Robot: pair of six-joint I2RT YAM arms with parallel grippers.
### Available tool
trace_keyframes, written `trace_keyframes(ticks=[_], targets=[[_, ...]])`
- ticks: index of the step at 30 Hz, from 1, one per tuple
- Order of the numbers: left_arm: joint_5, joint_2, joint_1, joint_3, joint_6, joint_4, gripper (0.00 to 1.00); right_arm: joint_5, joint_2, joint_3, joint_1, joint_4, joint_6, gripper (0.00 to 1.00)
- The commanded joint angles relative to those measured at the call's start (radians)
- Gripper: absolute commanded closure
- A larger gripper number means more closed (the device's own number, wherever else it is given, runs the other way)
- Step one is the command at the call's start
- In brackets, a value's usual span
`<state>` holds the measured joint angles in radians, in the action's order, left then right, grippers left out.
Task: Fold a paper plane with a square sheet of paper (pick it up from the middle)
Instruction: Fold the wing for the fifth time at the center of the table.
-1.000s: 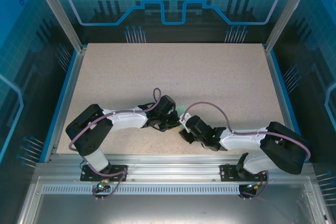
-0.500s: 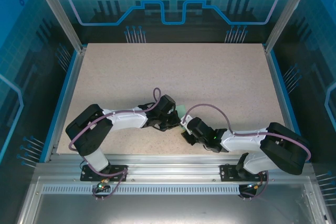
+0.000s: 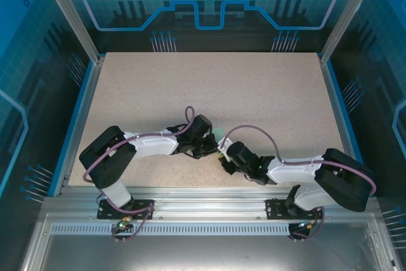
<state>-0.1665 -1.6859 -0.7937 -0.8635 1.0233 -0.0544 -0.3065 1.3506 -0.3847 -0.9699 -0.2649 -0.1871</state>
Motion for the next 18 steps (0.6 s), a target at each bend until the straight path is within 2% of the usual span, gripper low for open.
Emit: trace_keyframes(ticks=[1, 4, 8, 15, 18], targets=[[-0.025, 0.025, 0.002, -0.006, 0.021, 0.007, 0.91, 0.016, -0.003, 0.016, -0.005, -0.046, -0.013, 0.88], [-0.015, 0.043, 0.002, -0.003, 0.022, 0.003, 0.81, 0.036, -0.004, 0.037, 0.007, -0.064, -0.041, 0.92], [0.014, 0.084, 0.004, 0.004, 0.020, -0.001, 0.60, 0.123, -0.011, 0.065, 0.059, -0.102, -0.112, 0.96], [0.066, 0.148, 0.005, 0.034, 0.018, -0.001, 0.51, 0.264, -0.053, 0.122, 0.173, -0.170, -0.255, 0.97], [0.091, 0.178, 0.004, 0.058, 0.026, 0.011, 0.48, 0.283, -0.085, 0.152, 0.211, -0.192, -0.305, 0.97]])
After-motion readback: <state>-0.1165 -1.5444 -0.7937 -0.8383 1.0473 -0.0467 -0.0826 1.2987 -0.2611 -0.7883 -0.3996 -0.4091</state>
